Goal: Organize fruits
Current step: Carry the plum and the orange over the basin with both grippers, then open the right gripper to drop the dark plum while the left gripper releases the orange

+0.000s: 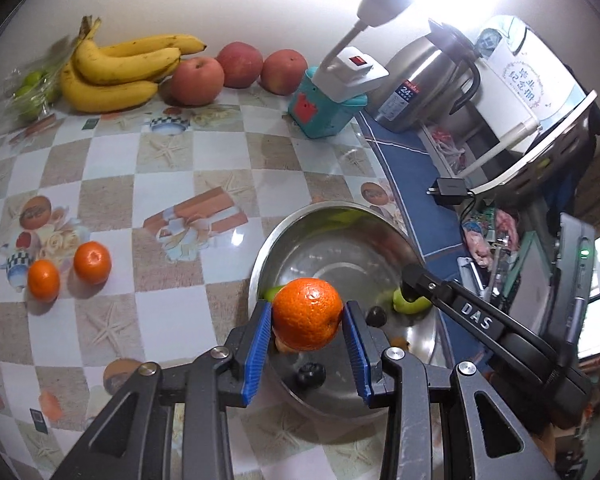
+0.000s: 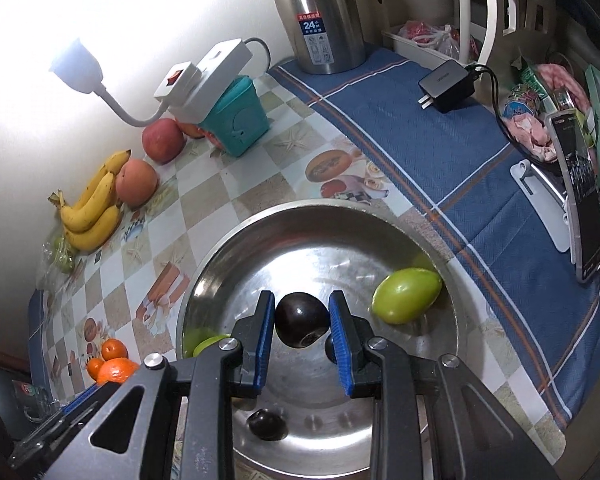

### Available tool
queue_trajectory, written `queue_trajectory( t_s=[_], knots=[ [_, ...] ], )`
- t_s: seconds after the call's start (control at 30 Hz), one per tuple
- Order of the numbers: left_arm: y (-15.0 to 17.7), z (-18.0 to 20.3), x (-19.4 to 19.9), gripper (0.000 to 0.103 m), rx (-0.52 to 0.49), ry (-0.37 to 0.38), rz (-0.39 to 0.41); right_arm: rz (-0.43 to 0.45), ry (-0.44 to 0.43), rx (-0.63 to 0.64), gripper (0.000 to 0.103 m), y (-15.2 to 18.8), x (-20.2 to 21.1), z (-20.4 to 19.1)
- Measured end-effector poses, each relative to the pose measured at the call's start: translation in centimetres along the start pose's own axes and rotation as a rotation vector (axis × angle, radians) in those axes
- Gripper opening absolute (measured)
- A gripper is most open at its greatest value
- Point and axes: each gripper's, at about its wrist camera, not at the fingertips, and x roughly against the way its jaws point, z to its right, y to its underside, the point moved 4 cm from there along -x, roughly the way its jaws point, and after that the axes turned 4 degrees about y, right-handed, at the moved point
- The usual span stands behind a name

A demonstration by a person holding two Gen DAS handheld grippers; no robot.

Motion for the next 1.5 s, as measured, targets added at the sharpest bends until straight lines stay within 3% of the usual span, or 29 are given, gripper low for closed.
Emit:
queue_trajectory(
  t_s=[0.27,0.77,1.5],
  knots=[
    [-0.9,0.3,-2.0,0.039,-0.028,-0.036,0.085,0.042,-0.016,0.020,0.029,-0.3,-0.7,0.2],
    [-1.9,-1.1,-5.2,0.039,-0.031,-0.082,0.102,0.091,0.025,0.105,0.029,-0.5,-3.0,-0.7],
    [-2.0,-0.8,-7.2,0.039,-0.062,-0.091,0.081,0.060,0.040,0.134,0.029,0.0,-4.8,-1.2]
  ],
)
